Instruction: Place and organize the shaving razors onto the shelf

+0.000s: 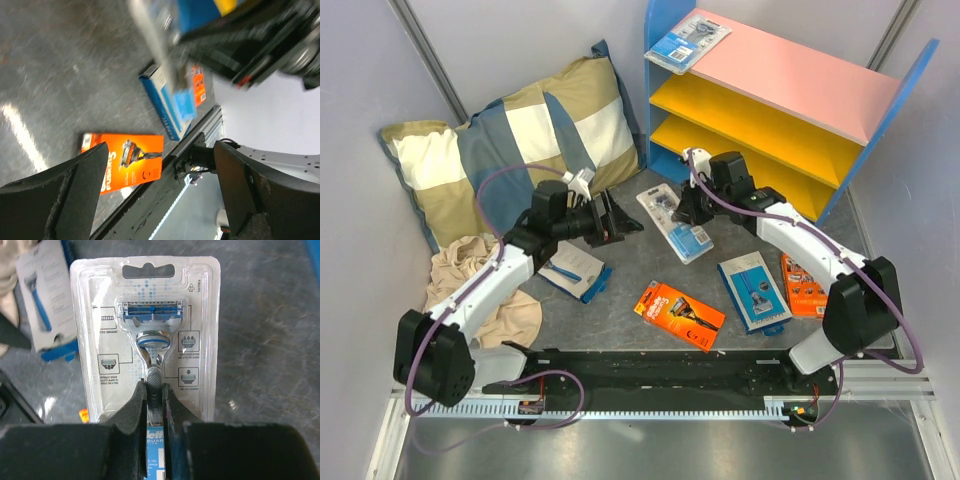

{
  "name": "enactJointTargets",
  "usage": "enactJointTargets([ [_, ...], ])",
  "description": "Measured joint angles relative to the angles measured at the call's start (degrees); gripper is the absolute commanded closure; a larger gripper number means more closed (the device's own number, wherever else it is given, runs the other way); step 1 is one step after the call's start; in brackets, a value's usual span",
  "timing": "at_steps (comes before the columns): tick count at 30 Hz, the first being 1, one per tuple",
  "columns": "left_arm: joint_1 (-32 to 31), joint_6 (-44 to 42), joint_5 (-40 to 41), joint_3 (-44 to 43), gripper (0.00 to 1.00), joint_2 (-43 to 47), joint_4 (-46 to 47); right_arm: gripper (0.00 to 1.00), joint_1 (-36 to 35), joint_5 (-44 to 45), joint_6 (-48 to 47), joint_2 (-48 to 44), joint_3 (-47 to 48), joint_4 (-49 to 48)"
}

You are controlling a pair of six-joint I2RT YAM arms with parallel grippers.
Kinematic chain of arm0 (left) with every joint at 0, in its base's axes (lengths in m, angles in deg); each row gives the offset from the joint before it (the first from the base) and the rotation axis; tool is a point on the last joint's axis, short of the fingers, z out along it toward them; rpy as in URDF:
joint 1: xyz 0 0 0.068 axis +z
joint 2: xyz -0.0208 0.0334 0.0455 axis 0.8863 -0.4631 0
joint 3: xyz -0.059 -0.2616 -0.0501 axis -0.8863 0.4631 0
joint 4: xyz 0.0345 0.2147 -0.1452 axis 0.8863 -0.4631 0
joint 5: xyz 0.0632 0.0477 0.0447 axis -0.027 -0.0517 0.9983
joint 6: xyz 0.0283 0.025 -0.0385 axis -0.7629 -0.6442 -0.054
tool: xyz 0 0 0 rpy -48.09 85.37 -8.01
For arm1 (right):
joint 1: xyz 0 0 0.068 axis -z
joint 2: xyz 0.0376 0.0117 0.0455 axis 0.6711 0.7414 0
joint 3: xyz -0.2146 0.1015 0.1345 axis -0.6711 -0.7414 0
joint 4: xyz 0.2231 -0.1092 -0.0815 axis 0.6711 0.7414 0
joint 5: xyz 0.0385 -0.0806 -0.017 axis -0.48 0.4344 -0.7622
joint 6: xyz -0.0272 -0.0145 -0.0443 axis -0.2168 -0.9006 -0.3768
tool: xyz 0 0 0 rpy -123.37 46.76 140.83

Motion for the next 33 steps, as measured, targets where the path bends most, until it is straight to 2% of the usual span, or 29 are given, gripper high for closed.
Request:
enactJointTargets([
  [6, 0.81, -1.79, -5.95, -9.68, 0.1, -7.41, -1.57, 0.94, -5.42, 0.85, -2.4, -3.78, -2.34, 3.96],
  [20, 0.81, -4.46, -11.21, -11.65, 0.25, -15.02, -5.2, 0.93, -8.81, 1.14, -4.04, -8.94, -4.02, 7.37],
  [23, 0.81, -4.92, -12.17, -11.8, 0.35, -15.04, -5.2, 0.87, -9.84, 0.39, -4.24, -8.94, -4.02, 8.07],
  [27, 0.81, -5.4, -14.08, -12.02, 0.54, -15.72, -4.79, 0.85, -11.26, -0.37, -5.44, -8.98, -4.02, 8.87],
  [31, 0.79, -5.68, -15.98, -12.04, 0.63, -16.96, -4.59, 0.84, -12.15, -0.57, -6.16, -9.6, -4.02, 9.53],
  [32, 0.74, -5.68, -16.48, -12.04, 0.67, -17.25, -4.55, 0.84, -12.15, -0.57, -6.19, -9.88, -4.02, 9.64],
  [33, 0.74, -5.66, -17.07, -12.07, 0.77, -17.46, -4.37, 0.84, -12.15, -0.57, -6.19, -10.21, -4.02, 9.81],
])
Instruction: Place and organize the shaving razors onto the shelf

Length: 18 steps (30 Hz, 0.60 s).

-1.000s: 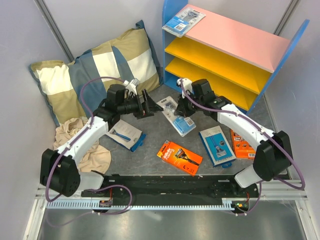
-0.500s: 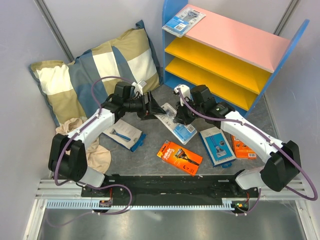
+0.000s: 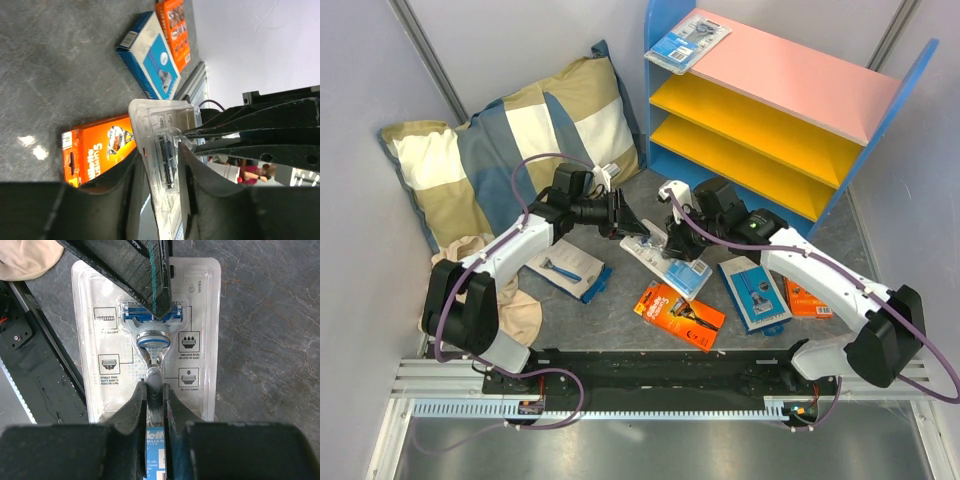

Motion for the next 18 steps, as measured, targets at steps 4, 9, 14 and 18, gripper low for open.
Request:
enactJointTargets([
  [4, -0.28, 0.2, -1.77, -0.28, 0.98, -0.13, 1.36, 0.8, -0.17, 0.46, 0.0, -0.57, 0.0, 0.79],
  [9, -0.33, 0.5, -3.28, -1.09, 0.98, -0.33, 3.02, 0.49, -0.61, 3.02, 1.07, -1.38, 0.0, 0.63],
  [14, -0.37, 0.5, -3.67, -1.2, 0.98, -0.66, 3.08, 0.24, -0.31, 9.68, 4.59, -3.93, -0.02, -2.12],
  [18, -0.26, 0.96, -3.67, -1.2, 0.98, -0.66, 3.76, 0.11, -0.17, 16.35, 8.55, -7.78, -0.35, -4.52],
])
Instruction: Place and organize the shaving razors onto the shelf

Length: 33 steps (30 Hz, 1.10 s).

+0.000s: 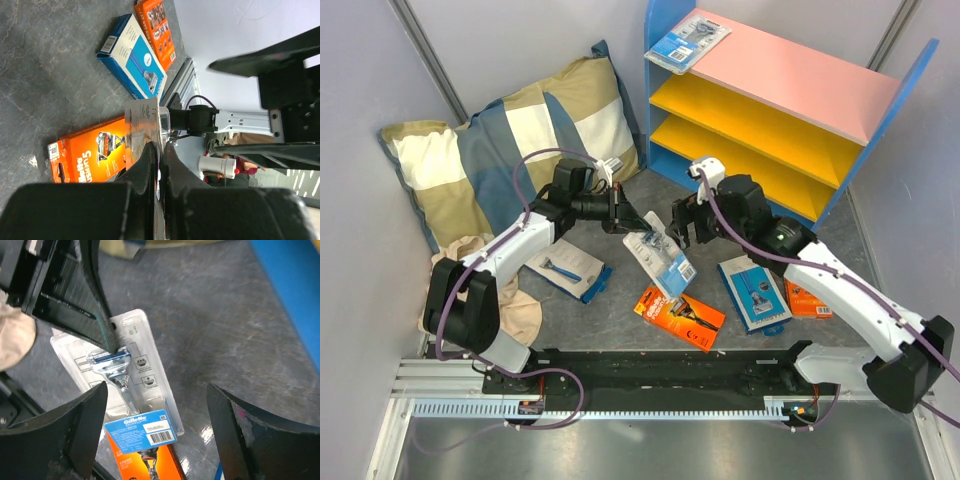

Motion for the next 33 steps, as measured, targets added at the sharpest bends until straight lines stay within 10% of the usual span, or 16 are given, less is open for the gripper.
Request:
enactJointTargets([
  [17, 7.89, 25.24, 2.43, 12.11, 0.98, 7.26, 37.13, 0.02, 12.59, -5.03, 27.96, -16.74, -19.78, -14.6],
  [33, 8.02, 42.84, 0.59, 16.26, 0.98, 5.92, 68.67, 0.05, 13.03, -23.65, 49.13, -16.98, -38.01, -52.06],
])
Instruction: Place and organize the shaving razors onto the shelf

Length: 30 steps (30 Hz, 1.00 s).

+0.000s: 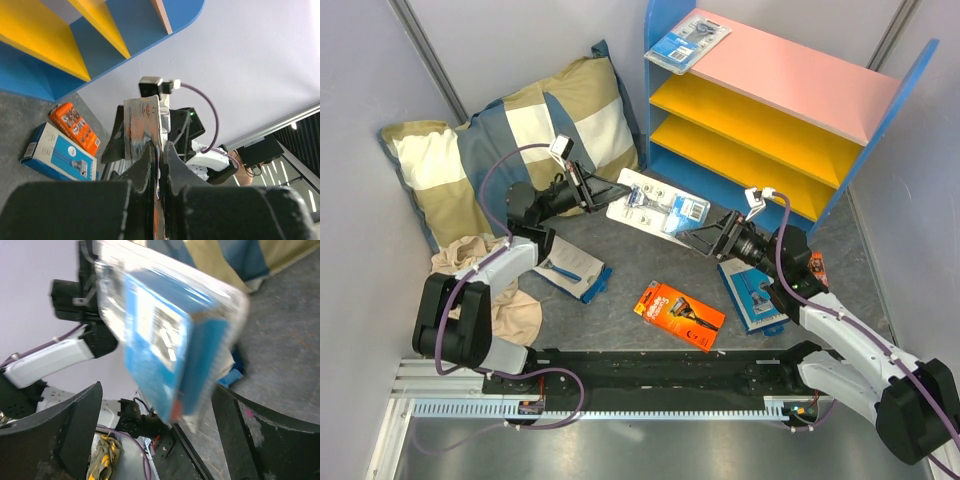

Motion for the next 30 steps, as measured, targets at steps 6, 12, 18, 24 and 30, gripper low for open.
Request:
enactJointTargets([
  [6, -0.02, 0.15, -0.66, 2.25, 0.98, -0.24, 1.14, 0.58, 0.33, -3.5, 0.57, 0.13, 0.11, -5.95],
  [12, 0.07, -2.43, -0.42, 2.54, 0.76, 0.37, -1.27, 0.82, 0.9, -6.91, 1.99, 2.36, 0.63, -6.27],
  [18, -0.15, -9.79, -2.54, 0.85, 0.51, 2.49, -10.86, 0.87, 0.87, -9.88, -4.07, 2.4, 5.7, -0.28],
  [24, -1.25, -16.13, -9.38, -0.81, 0.5, 5.42, -19.1, 0.88, 0.7, -14.45, -11.67, 3.52, 11.65, 7.39],
  [30, -1.29, -21.66, -13.18, -0.83, 0.5, 9.4, -27.17, 0.89, 2.03, -19.76, -16.28, 5.44, 15.37, 11.89],
])
